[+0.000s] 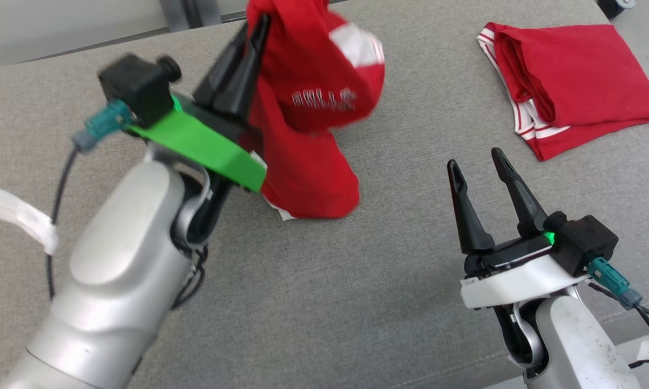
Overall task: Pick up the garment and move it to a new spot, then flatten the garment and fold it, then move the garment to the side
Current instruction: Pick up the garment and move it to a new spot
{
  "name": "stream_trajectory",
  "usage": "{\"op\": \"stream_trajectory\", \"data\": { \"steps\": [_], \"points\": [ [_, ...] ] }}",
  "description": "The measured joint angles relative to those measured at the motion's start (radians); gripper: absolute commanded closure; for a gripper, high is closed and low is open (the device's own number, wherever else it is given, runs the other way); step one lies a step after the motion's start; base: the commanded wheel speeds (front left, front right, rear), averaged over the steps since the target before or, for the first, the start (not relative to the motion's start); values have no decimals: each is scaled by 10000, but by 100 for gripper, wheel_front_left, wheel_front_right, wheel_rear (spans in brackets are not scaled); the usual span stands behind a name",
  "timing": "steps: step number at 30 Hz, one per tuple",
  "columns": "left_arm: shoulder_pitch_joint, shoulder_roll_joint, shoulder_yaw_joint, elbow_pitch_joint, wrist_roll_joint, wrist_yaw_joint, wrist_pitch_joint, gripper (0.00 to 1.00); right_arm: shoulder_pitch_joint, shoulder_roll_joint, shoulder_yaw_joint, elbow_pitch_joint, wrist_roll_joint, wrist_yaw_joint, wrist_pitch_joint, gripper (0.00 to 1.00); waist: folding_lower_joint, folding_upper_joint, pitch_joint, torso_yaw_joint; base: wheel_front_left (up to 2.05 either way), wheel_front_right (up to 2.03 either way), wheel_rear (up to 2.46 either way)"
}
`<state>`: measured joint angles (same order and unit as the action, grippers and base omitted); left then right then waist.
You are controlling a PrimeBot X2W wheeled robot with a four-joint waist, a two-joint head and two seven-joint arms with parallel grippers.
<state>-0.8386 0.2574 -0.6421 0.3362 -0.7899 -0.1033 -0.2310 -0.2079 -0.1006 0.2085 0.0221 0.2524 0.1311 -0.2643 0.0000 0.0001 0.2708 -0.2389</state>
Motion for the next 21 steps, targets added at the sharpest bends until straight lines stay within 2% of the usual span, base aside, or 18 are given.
{"op": "stream_trajectory", "data": {
  "steps": [4, 8, 15, 16, 17, 18, 21],
  "points": [
    [1272, -362, -374, 562, 483, -105, -267, 100, 18, -104, 8, -12, 0, 0, 0, 0, 0, 0, 1, 248, 0, 0, 0],
    [2436, -711, -316, 575, 995, -198, -303, 100, 21, -247, -19, -38, -2, 0, 0, 0, 0, 0, 13, 509, 0, 0, 0],
    [4492, -917, -692, 894, 1336, -240, -314, 100, 222, -451, -10, -21, -4, 0, 0, 0, 0, 0, -160, 969, 0, 0, 0],
    [4648, -934, -836, 894, 1210, -242, -314, 73, 248, -472, -4, -15, -4, 0, 0, 0, 0, 0, -218, 1033, 0, 0, 0],
    [4807, -924, -976, 874, 1143, -242, -314, 15, 295, -495, -6, -15, -6, 0, 0, 0, 0, 0, -280, 1095, 0, 0, 0],
    [4933, -903, -1003, 848, 1127, -244, -314, 0, 356, -512, -2, -12, -6, 0, 0, 0, 0, -1, -332, 1148, 0, 0, 0],
    [5312, -874, -451, 370, 1085, -213, -313, 0, 502, -554, 40, 23, -6, 0, 0, 0, 0, 0, -545, 1363, 0, 0, 0]
  ]
}}
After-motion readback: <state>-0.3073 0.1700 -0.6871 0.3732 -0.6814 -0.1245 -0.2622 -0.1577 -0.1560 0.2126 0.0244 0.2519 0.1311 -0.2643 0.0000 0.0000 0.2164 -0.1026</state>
